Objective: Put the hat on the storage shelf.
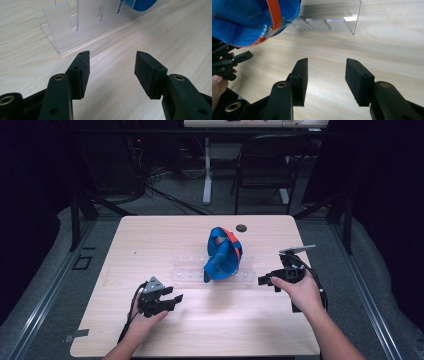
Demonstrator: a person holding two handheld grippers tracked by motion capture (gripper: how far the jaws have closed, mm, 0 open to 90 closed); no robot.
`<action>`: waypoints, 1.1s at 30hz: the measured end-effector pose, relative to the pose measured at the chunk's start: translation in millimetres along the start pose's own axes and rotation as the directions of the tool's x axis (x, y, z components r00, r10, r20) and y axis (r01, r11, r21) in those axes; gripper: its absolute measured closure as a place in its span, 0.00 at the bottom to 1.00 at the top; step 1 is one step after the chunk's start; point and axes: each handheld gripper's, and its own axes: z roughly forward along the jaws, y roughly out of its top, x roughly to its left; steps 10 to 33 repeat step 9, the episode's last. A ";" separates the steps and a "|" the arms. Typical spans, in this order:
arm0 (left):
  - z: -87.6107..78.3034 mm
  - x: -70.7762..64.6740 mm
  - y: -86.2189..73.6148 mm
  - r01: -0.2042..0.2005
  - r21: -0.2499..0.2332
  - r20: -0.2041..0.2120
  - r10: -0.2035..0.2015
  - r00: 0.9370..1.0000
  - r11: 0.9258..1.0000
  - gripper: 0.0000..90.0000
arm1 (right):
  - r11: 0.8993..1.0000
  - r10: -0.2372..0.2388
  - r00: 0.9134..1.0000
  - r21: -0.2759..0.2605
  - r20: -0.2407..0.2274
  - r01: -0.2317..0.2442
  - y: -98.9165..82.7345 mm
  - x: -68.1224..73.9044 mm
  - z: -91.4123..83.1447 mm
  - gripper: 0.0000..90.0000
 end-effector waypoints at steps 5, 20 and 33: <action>1.1 -2.8 0.1 -0.006 0.002 0.004 0.006 1.000 1.000 0.52 | 0.999 -0.024 1.000 -0.030 0.004 0.024 -20.0 -7.8 9.8 0.59; 1.6 -8.9 1.8 -0.031 -0.020 -0.006 0.031 0.999 0.999 0.53 | 0.996 -0.069 0.997 -0.061 0.034 0.071 -35.0 -14.9 16.6 0.57; 1.6 -8.9 1.8 -0.031 -0.020 -0.006 0.031 0.999 0.999 0.53 | 0.996 -0.069 0.997 -0.061 0.034 0.071 -35.0 -14.9 16.6 0.57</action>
